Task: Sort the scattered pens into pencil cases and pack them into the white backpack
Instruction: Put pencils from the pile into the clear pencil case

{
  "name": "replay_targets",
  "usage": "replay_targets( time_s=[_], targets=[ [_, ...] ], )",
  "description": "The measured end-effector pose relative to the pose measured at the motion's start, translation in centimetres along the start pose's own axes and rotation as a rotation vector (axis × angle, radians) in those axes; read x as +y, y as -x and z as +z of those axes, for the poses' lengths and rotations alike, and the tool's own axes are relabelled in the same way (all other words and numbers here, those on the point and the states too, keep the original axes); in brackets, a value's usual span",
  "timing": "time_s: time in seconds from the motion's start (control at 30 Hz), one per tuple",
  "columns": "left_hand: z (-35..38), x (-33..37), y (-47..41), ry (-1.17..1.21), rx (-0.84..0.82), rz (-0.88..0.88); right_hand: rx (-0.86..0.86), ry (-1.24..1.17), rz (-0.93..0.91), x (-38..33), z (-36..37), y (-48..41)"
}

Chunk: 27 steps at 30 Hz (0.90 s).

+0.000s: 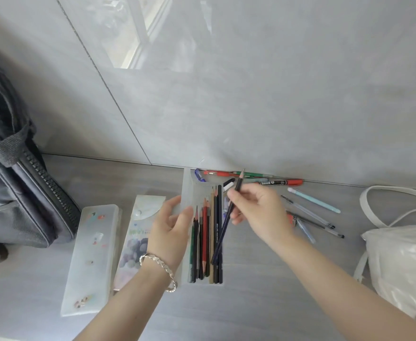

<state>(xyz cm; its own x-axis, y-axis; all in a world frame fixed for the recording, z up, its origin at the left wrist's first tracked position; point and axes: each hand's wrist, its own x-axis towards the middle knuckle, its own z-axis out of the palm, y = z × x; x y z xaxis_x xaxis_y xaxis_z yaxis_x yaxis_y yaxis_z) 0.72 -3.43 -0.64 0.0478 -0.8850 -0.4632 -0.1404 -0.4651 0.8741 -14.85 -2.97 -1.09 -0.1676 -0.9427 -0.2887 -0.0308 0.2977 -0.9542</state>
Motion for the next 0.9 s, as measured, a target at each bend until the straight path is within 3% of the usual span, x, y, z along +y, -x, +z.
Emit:
replay_targets(
  time_s=[0.23,0.63,0.73,0.83,0.9],
  targets=[
    [0.8,0.2,1.4,0.127,0.004,-0.043,0.114,0.568,-0.149,3.3,1.0,1.8],
    [2.1,0.5,0.8,0.052,-0.022,0.004,-0.115,0.517,-0.089,3.8,1.0,3.0],
    [2.1,1.0,-0.2,-0.02,-0.036,0.028,-0.002,0.472,-0.145,3.6,-0.6,0.8],
    [2.2,1.4,-1.1,-0.049,-0.027,0.031,0.152,0.703,-0.183,4.1,-3.6,-4.3],
    [2.2,1.6,-1.5,-0.052,-0.005,0.023,0.116,0.925,-0.12,4.5,-4.9,-7.7]
  ],
)
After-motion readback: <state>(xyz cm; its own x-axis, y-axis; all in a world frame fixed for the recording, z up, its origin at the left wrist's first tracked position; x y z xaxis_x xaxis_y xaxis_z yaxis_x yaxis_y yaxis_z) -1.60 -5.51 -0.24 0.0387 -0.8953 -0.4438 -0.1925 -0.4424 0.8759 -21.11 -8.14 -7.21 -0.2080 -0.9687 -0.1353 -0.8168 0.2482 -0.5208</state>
